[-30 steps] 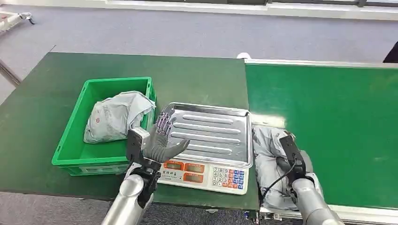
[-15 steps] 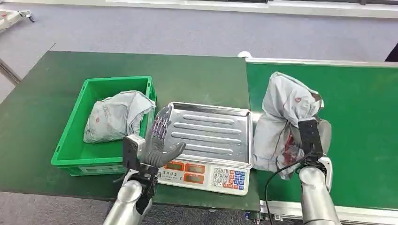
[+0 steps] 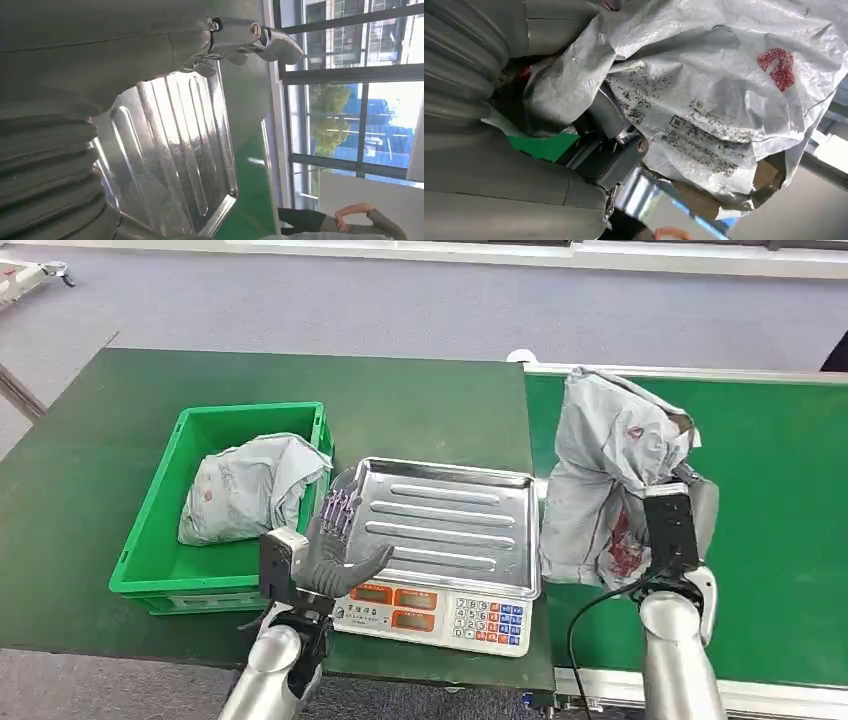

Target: Moved the parcel from conveyor to table for the left to box.

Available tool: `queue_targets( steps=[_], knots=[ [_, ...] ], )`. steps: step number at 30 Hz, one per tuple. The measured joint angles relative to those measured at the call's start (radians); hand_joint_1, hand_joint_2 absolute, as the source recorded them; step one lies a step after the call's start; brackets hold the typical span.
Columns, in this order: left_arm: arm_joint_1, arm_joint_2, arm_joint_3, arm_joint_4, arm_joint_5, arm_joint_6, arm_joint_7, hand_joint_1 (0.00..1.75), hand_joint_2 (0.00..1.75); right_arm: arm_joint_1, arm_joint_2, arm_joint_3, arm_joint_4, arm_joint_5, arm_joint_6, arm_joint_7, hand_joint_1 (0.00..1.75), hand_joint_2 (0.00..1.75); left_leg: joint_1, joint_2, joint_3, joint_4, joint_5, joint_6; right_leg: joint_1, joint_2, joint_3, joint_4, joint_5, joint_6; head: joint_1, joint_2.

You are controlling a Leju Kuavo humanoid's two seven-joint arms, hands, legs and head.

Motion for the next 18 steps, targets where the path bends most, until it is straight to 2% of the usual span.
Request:
queue_targets(
  steps=[5, 12, 18],
  knots=[
    [-0.006, 0.0, 0.006, 0.003, -0.002, -0.003, -0.002, 0.0, 1.75, -0.011, 0.008, 0.06, 0.032, -0.014, 0.105, -0.014, 1.75, 1.75, 0.0, 0.001, -0.001, 0.0, 0.0, 0.0, 0.0, 0.001, -0.001, 0.0, 0.0, 0.0, 0.0, 0.0],
    [-0.009, 0.0, 0.011, 0.008, -0.002, -0.003, -0.003, 0.0, 1.75, -0.035, 0.034, 0.158, 0.081, -0.01, 0.121, -0.016, 1.75, 1.75, 0.001, -0.002, -0.002, 0.0, 0.001, -0.001, 0.001, -0.001, -0.001, 0.001, 0.0, 0.0, 0.0, 0.0],
    [-0.018, 0.0, 0.017, 0.01, 0.002, -0.004, -0.004, 0.0, 1.75, -0.077, 0.076, 0.269, 0.109, -0.008, 0.206, 0.003, 1.75, 1.75, 0.001, 0.001, -0.002, 0.0, 0.001, -0.002, 0.001, 0.002, -0.003, 0.001, 0.0, 0.0, 0.0, 0.0]
  ],
)
